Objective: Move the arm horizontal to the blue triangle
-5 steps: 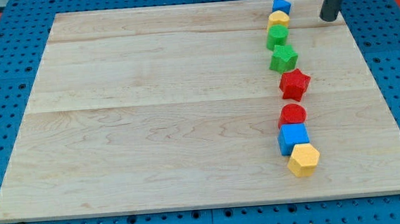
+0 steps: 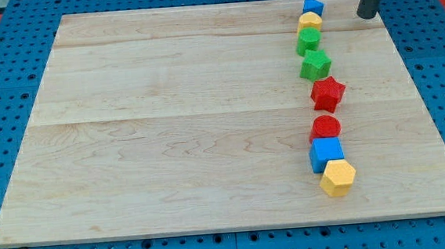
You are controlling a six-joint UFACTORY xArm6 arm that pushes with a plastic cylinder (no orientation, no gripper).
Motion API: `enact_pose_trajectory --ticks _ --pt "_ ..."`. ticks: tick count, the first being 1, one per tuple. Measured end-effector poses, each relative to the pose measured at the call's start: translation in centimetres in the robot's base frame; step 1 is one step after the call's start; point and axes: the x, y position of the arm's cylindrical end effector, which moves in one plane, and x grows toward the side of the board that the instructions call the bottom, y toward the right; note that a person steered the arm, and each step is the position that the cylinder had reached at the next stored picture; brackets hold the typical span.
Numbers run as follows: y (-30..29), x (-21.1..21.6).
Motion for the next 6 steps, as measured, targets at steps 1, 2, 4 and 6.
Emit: enact_pose_trajectory --ticks 1,2,4,6 --pt "0.0 -0.4" --pt "0.0 -0.5" --pt "0.0 -1.0" --pt "-0.9 -4.1"
